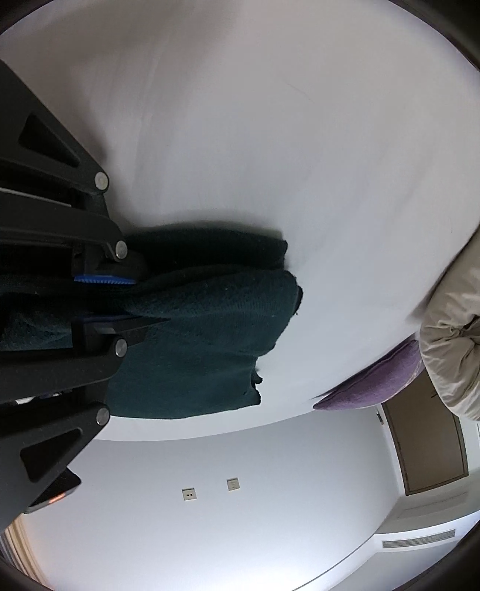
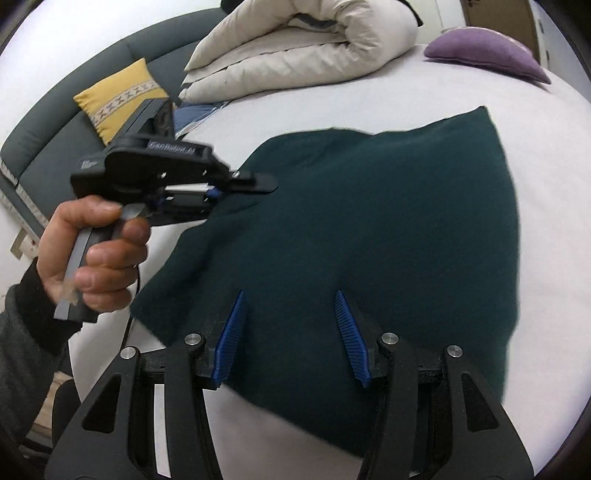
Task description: Fold small clothes
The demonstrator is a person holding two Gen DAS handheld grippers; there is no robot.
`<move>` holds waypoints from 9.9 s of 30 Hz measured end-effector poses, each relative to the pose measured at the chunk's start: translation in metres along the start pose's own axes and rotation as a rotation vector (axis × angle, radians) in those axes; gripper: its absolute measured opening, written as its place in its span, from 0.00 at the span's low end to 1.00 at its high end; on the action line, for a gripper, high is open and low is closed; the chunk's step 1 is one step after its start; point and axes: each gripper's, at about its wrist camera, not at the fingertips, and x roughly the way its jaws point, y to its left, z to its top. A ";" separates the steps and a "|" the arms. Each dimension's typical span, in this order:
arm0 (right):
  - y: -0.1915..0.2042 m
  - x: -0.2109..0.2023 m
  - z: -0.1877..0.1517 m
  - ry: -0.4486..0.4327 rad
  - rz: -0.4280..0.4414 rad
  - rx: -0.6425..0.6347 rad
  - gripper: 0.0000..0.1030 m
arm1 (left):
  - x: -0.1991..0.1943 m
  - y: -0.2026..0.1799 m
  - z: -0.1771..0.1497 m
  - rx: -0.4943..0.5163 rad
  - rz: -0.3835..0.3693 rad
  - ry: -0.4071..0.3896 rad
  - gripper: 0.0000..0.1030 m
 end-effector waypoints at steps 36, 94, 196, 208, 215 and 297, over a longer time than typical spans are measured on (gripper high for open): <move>-0.154 -0.072 -0.053 -0.097 0.333 0.529 0.32 | -0.043 -0.047 -0.105 0.407 0.297 -0.163 0.07; -0.219 -0.017 0.000 0.014 0.387 0.599 0.78 | -0.020 0.006 -0.040 0.073 0.095 -0.080 0.74; 0.033 -0.288 -0.175 -0.221 -0.580 0.230 1.00 | -0.096 -0.143 -0.354 0.451 0.767 -0.313 1.00; 0.006 -0.230 -0.189 -0.110 -0.562 0.204 1.00 | -0.094 -0.134 -0.354 0.445 0.782 -0.339 1.00; 0.012 -0.237 -0.185 -0.098 -0.561 0.187 1.00 | -0.094 -0.136 -0.355 0.456 0.781 -0.339 1.00; 0.022 -0.226 -0.189 -0.067 -0.544 0.195 1.00 | -0.092 -0.139 -0.364 0.443 0.774 -0.340 1.00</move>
